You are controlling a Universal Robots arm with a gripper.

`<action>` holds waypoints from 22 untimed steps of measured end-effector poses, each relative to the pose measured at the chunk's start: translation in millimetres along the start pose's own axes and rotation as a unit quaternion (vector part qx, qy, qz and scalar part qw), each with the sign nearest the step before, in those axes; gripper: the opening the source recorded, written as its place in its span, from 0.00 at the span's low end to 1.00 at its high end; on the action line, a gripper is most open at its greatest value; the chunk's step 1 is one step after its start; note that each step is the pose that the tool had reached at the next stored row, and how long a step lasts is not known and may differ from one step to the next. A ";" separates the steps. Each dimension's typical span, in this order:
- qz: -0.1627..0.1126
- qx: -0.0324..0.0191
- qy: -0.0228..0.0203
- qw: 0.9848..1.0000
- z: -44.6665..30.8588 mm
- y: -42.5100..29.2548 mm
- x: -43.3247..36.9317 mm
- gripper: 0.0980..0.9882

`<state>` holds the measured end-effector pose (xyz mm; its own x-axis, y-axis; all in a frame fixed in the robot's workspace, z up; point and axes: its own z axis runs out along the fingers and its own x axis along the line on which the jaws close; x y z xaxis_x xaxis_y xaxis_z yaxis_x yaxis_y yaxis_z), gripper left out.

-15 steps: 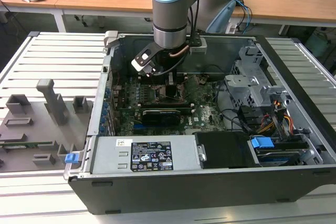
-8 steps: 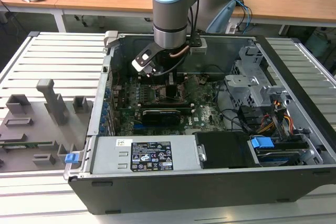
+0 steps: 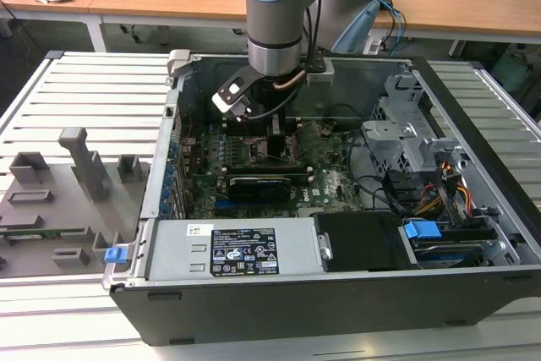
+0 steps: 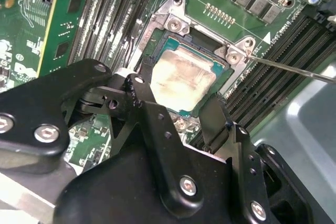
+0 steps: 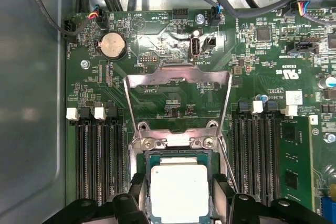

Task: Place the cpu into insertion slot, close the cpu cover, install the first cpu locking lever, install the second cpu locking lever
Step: 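Place the cpu into insertion slot, then close the cpu cover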

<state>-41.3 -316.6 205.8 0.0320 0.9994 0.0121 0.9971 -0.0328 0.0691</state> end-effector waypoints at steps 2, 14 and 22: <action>0.000 0.000 0.000 1.000 -2.7 0.2 0.0 0.49; 0.000 0.002 0.000 1.000 -11.2 0.8 0.2 0.01; 0.000 0.002 0.000 1.000 -19.6 1.4 0.2 0.01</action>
<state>-41.2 -316.6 225.4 0.0321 0.9994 0.0119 0.9974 -0.0328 0.0648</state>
